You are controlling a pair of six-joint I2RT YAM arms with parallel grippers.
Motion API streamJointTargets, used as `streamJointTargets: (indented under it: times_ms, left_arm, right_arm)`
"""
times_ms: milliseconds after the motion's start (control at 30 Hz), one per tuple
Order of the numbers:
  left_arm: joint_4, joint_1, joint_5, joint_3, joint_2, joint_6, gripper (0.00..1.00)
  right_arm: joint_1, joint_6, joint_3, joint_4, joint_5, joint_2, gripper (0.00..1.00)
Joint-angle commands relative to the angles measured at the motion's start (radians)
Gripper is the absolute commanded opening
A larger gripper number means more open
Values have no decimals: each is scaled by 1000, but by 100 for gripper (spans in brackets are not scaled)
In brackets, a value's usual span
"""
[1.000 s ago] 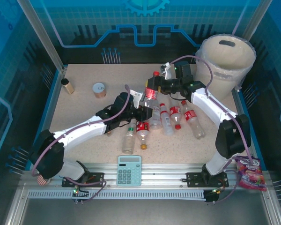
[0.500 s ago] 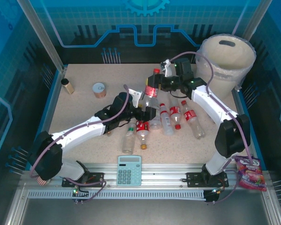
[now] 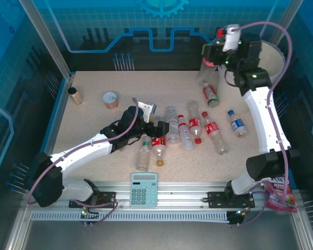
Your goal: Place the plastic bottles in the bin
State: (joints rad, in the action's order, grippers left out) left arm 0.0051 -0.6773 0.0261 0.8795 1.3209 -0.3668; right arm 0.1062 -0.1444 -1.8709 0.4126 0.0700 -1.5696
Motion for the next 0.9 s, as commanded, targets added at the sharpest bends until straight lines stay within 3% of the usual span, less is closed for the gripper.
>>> streamJointTargets:
  times_ms: [0,333,600,867]
  left_arm:
    - [-13,-4,-14,3,-15,-15,99]
    - [-20,-3,-16,1,-17,-25,99]
    - [-21,-2,-14,12,4,-31,99]
    - [-44,-2,-26,19,14,-35,99]
  right_arm:
    - [-79,92,-26,-109,-132,27,52]
    - [-228,123,59,-320,-210,59,49]
    - [-233,247,229,-467,-298,55,49]
    - [-256,256,249,-434,-304,-25,49]
